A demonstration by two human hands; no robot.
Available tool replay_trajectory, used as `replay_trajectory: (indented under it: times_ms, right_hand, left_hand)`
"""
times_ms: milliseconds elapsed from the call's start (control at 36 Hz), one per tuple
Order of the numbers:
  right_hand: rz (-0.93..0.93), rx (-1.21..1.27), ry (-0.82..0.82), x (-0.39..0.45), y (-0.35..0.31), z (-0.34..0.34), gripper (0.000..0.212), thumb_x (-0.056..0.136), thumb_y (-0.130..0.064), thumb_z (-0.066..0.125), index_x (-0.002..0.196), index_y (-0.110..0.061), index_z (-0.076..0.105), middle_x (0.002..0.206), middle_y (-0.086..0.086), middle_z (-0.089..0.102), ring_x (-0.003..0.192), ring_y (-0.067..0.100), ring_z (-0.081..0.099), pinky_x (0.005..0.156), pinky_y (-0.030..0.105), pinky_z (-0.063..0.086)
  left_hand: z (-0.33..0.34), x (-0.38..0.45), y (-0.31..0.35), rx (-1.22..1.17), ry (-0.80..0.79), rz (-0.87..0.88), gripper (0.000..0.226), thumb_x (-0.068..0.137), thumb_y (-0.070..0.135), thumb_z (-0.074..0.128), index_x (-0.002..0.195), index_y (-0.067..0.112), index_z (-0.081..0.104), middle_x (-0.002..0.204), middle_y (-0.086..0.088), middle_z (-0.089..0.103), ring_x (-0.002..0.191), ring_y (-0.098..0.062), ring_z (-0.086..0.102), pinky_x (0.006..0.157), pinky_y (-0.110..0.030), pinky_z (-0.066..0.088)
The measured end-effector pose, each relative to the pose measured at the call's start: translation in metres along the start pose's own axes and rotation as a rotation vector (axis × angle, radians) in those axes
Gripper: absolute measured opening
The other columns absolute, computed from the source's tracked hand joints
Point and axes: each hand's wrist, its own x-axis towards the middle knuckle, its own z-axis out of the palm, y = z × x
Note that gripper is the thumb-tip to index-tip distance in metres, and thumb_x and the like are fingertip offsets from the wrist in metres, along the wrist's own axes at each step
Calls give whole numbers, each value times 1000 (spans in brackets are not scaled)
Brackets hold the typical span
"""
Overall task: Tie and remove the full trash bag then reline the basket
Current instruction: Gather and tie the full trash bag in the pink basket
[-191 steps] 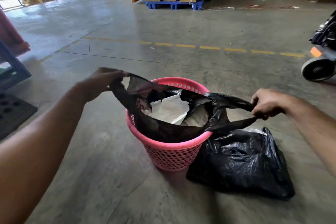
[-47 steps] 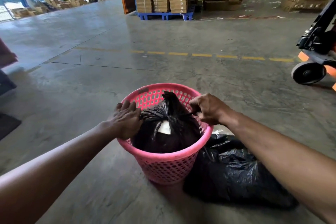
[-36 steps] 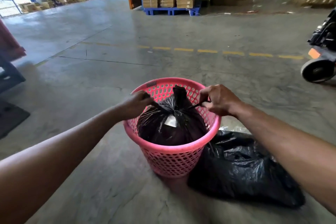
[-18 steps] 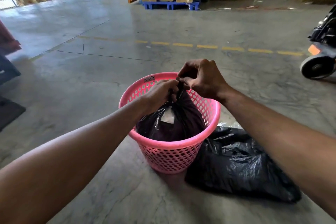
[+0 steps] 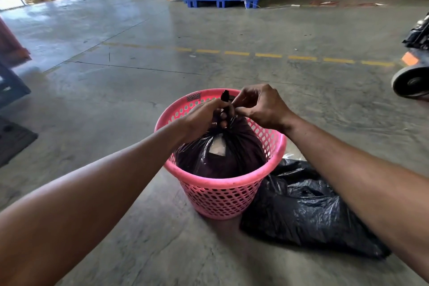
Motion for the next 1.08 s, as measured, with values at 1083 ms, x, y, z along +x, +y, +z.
replay_trajectory:
  times_ms: [1083]
  right_hand:
    - [-166, -158, 73, -33, -5, 18, 5, 73, -20, 75, 76, -21, 72, 72, -6, 74, 67, 13, 69, 67, 33, 55]
  left_hand:
    - [-22, -16, 27, 1270, 53, 531, 42, 73, 11, 52, 115, 17, 59, 85, -1, 77, 77, -27, 73, 71, -43, 57]
